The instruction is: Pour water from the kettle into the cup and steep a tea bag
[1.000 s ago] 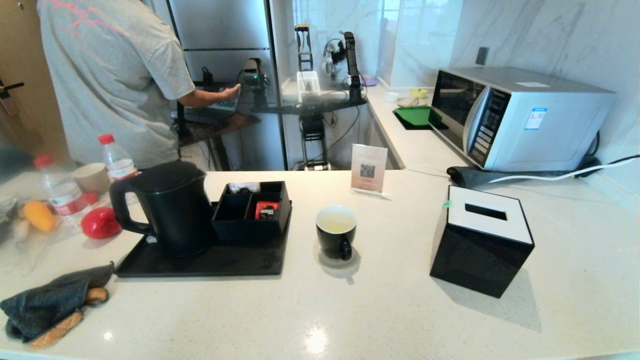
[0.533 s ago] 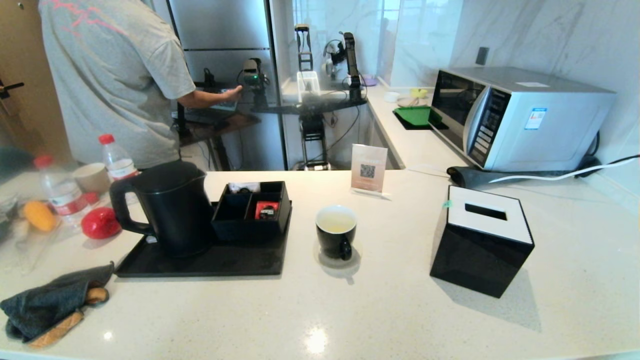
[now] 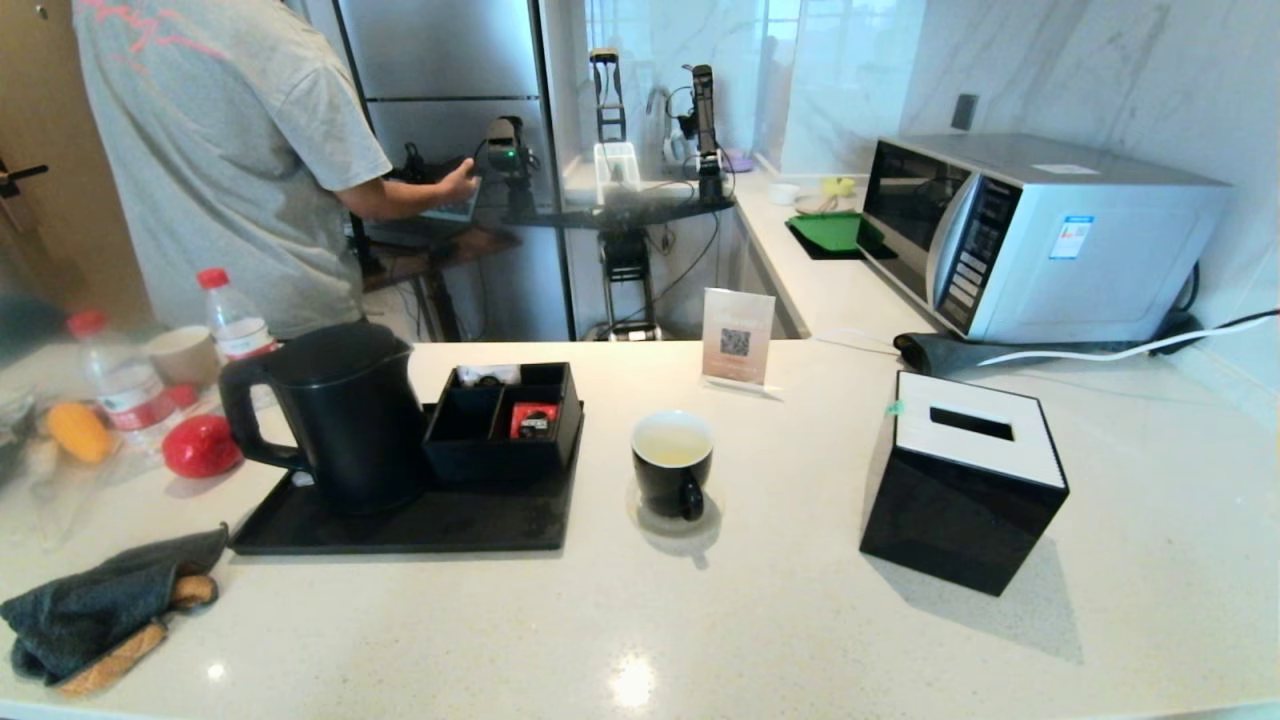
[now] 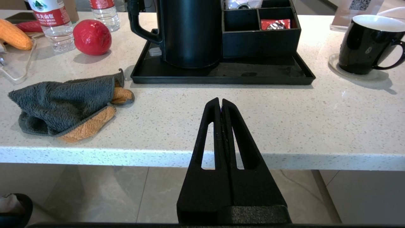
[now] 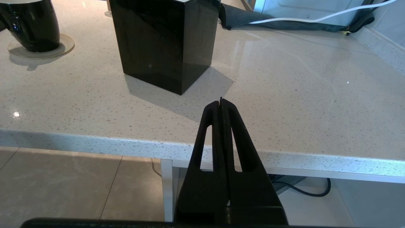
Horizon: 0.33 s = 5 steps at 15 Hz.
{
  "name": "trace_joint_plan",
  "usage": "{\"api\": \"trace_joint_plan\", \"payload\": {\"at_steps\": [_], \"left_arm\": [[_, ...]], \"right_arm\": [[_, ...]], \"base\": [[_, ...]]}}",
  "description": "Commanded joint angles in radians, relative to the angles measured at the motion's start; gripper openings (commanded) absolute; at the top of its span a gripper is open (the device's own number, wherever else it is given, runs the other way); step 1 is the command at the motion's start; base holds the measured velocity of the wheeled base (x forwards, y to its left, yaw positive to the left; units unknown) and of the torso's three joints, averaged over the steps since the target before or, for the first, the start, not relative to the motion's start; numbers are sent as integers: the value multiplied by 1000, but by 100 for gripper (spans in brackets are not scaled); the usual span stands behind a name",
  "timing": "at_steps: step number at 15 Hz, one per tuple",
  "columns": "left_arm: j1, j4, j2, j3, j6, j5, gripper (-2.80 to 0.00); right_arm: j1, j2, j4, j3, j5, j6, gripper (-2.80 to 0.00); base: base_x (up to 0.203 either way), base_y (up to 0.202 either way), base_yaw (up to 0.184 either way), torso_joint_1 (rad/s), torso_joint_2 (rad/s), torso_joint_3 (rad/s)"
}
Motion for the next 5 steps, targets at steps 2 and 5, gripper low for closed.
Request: {"api": "trace_joint_plan", "payload": {"at_steps": [2, 5], "left_arm": [[0, 0, 0, 0, 1, 0, -280], [0, 0, 0, 0, 1, 0, -280]], "right_arm": [[1, 1, 0, -1, 1, 3, -280], [1, 1, 0, 0, 1, 3, -280]], "base": [[0, 0, 0, 0, 0, 0], [0, 0, 0, 0, 0, 0]]}}
